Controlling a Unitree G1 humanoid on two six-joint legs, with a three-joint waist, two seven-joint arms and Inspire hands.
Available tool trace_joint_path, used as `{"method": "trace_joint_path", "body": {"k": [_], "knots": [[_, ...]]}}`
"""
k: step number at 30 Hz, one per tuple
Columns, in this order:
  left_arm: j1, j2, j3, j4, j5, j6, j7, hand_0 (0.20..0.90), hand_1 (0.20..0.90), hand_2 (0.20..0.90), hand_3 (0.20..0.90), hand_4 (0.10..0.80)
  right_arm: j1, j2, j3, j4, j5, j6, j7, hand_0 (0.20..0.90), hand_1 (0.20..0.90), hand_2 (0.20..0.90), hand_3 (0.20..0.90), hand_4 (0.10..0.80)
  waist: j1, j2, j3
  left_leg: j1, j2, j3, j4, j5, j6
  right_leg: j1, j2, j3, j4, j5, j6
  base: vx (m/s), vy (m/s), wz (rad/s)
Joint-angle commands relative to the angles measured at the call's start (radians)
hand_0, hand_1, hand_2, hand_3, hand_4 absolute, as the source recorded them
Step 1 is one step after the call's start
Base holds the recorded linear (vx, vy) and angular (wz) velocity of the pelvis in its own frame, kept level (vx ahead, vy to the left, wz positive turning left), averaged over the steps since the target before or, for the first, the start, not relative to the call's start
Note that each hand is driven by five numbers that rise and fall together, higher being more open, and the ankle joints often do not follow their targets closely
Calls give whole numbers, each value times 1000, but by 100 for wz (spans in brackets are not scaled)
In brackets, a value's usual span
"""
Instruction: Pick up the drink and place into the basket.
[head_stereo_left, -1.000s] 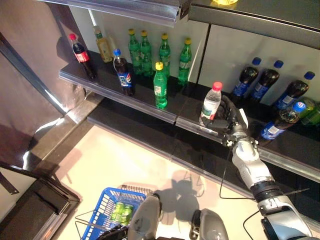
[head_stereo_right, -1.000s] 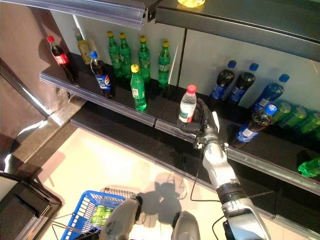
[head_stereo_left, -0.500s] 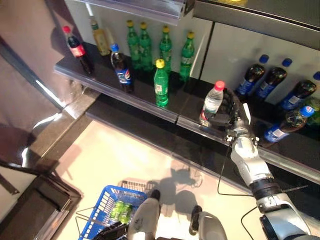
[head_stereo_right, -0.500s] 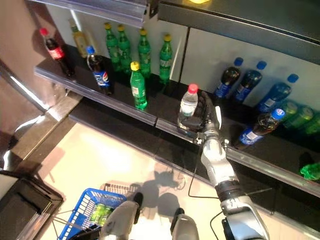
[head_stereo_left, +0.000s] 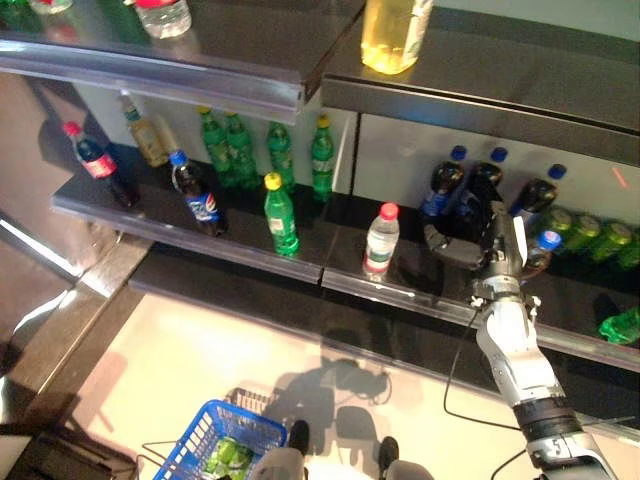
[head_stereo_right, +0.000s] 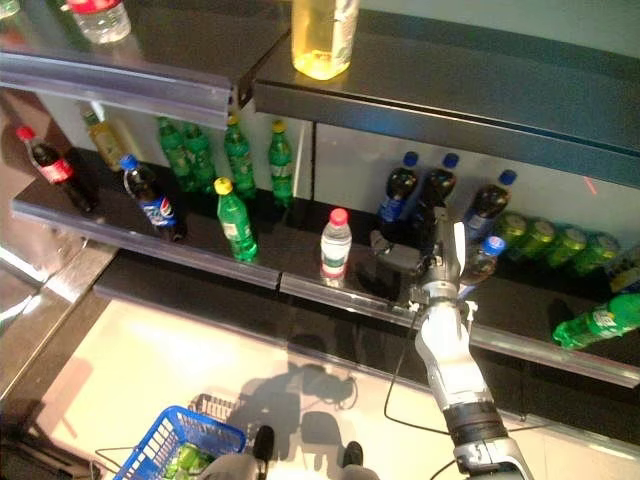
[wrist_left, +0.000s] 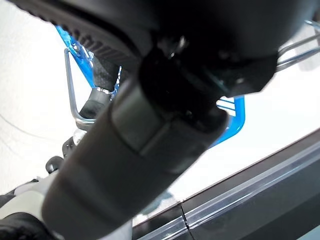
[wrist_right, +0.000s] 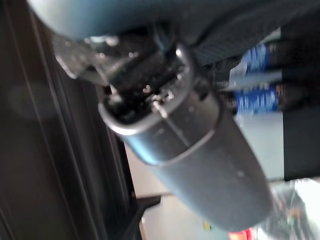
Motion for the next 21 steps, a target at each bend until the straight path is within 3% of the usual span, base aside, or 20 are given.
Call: {"method": "trace_joint_path", "body": {"k": [1,11,15,21], "knots": [[-105,-89,-3,-70,-23,-87,-86,300,300,300,200,100,-39,-52,-75,-117,-32,-133,35,900,900,900,900,800,-10,-2,-83,16,26,49,24,-53,-20,-14,8,-12,21,15,-23,-63,38,-13],[-101,-96,43,-58,7,-117,-44,300,300,300,200,100,134,7,-96,-109,-27,-120,85,900,900,900,900,800,-41,-3,-127,49,34,75,-39,-50,-17,-5,13,-8,-12,22,-16,-15,9,-4],[-85,-99,87,-66,32,-134,-16,300,300,300,200,100,272,95,-61,-22,-100,-114,135,900,900,900,900,800,-67,-9,-141,56,32,94,-39,-62,-8,-8,13,-4,-14,25,-9,-21,4,-9],[-86,-90,100,-64,42,-130,-12,300,300,300,200,100,339,118,-14,92,-127,-78,163,900,900,900,900,800,-81,-14,-144,61,28,100,-39,-70,0,-4,12,-5,-17,26,-7,-5,0,-10]]}}
